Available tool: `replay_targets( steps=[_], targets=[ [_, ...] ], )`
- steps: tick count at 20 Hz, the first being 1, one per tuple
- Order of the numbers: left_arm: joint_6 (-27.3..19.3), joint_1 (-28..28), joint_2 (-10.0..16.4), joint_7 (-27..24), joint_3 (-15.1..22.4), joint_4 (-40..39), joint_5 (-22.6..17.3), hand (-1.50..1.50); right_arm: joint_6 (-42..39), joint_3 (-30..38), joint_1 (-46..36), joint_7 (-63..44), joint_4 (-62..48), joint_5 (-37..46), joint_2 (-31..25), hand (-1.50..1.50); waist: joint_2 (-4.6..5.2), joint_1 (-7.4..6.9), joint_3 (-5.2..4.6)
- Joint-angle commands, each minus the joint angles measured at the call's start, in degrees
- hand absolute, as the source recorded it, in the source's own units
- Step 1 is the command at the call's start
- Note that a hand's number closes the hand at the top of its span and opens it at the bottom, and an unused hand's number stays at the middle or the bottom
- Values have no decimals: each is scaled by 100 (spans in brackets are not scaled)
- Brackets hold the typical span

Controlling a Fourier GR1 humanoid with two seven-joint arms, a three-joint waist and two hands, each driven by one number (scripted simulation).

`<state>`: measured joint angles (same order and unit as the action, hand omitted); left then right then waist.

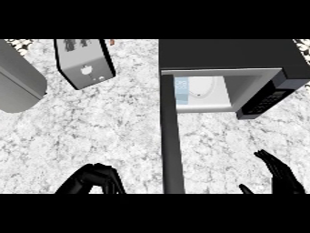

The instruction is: Pick up the milk, place it into the microwave and close the microwave

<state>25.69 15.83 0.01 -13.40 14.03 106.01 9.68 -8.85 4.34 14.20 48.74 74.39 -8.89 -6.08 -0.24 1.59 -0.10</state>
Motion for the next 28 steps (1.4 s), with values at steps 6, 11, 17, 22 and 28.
replay_targets(
  steps=[6,11,17,22,28],
  targets=[
    [-1160,-1518,-1,10,1066,-1424,551,150,-467,541,1089,-523,1465,-782,-469,-150,22,-54,6],
    [-2252,-2472,0,-134,1952,-2375,630,150,-484,830,947,-515,1436,-734,-713,-150,30,-48,7],
    [-3471,-3555,0,659,3392,-3262,-155,150,-581,674,1237,-518,2045,-742,-535,-150,39,41,6],
    [-3825,-4221,1,645,3944,-4195,-1021,150,-821,876,1092,-1357,2863,-1326,-976,-150,60,124,-1],
    [-4145,-4960,1,914,4540,-4529,-2157,-150,-1059,706,846,-1567,3138,-1498,-1145,-150,135,521,-10]
  ],
)
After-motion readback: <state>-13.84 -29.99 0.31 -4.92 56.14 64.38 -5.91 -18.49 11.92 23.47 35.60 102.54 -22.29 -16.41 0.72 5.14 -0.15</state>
